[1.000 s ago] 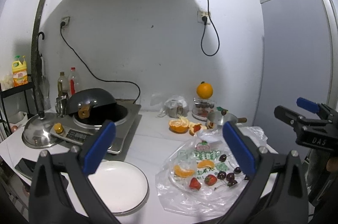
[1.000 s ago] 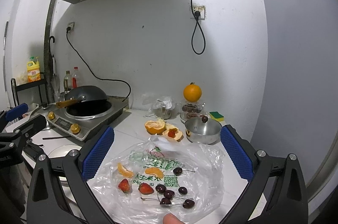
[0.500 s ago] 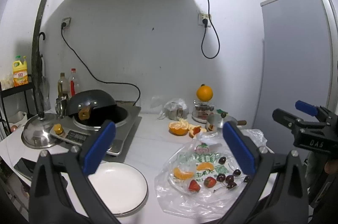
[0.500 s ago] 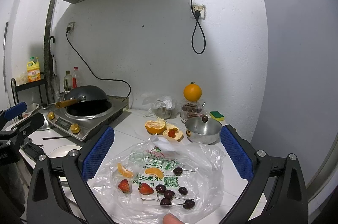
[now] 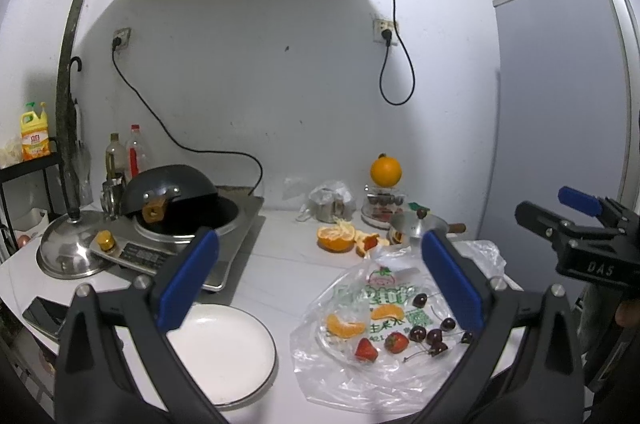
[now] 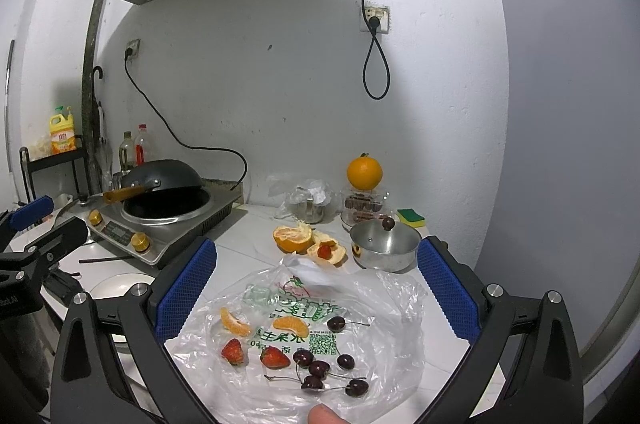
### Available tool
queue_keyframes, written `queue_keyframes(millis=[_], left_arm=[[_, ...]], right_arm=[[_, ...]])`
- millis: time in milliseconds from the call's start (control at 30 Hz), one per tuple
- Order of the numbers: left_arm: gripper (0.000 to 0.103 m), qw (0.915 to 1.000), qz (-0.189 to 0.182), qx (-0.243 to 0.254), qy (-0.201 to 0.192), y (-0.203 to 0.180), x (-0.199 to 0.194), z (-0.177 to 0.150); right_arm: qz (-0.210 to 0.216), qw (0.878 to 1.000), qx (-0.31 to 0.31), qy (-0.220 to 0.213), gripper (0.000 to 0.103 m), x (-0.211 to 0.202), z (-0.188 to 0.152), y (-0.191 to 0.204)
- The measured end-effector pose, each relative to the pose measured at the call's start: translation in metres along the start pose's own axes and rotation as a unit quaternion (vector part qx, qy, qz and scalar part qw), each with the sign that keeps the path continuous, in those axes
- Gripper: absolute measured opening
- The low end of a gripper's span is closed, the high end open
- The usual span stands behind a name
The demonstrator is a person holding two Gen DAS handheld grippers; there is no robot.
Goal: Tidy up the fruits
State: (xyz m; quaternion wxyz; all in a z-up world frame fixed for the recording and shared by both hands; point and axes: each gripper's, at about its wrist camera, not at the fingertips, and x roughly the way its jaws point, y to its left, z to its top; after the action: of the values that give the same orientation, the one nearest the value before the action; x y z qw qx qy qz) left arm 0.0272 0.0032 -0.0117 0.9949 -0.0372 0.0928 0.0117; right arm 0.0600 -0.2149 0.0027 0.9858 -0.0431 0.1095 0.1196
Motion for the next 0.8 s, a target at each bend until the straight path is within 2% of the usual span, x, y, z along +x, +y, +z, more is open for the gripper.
queue_keyframes(millis=[800], left_arm=[[0.102,0.9999,-0.003,0.007,0.008,-0.011,0.015,0.001]], right_arm=[[-0.002,1.000,0.001,0.001,0.102,0.000,0.000,0.000]])
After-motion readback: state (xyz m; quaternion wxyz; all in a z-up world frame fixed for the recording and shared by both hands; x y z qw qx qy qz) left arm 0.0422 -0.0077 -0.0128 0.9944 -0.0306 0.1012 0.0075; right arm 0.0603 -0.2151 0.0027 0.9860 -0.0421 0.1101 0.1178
